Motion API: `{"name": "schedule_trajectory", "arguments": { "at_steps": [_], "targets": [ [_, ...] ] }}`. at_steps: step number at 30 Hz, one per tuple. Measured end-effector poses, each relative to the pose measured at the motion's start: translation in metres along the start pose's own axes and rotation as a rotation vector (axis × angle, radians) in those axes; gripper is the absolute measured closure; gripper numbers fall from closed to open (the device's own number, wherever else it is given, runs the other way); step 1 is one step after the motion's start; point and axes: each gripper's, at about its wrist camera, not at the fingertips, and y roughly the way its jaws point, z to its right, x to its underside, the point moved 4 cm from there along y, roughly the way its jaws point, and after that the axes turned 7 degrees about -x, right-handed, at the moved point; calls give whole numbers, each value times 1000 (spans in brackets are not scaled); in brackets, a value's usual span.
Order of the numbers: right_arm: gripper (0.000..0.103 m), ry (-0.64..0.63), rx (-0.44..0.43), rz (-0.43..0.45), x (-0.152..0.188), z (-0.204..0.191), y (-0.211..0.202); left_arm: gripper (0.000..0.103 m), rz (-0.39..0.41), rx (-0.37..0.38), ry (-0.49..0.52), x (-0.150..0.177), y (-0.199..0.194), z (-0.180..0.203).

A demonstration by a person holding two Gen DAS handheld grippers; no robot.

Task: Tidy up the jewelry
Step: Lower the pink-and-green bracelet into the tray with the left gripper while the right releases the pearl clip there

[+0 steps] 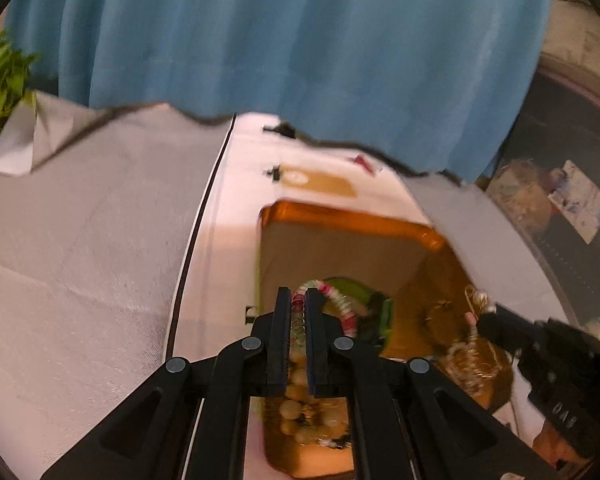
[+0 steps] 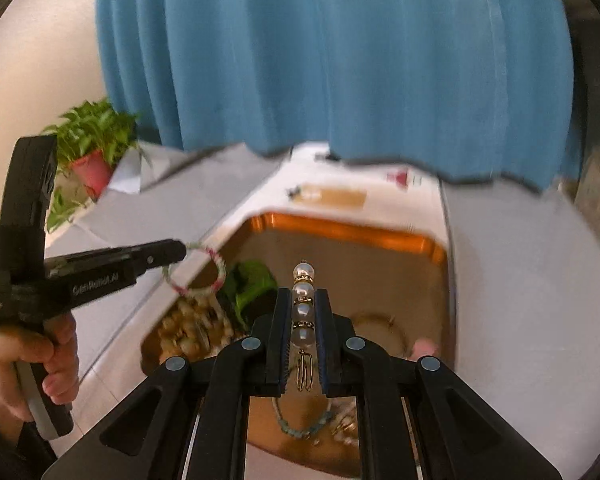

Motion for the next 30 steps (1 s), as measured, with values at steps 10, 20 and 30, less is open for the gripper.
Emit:
{"name": "schedule_trajectory", "arguments": {
  "at_steps": [10, 20, 30],
  "targets": [
    [91, 68, 6, -156, 25, 9, 53, 99, -83, -30, 100, 9, 36, 20],
    [92, 130, 10, -191, 19, 23, 67, 99, -135, 10, 110, 8, 58, 43],
    [61, 161, -36, -172, 21, 26, 65, 47, -149, -66, 168, 7, 54, 47]
  ]
}}
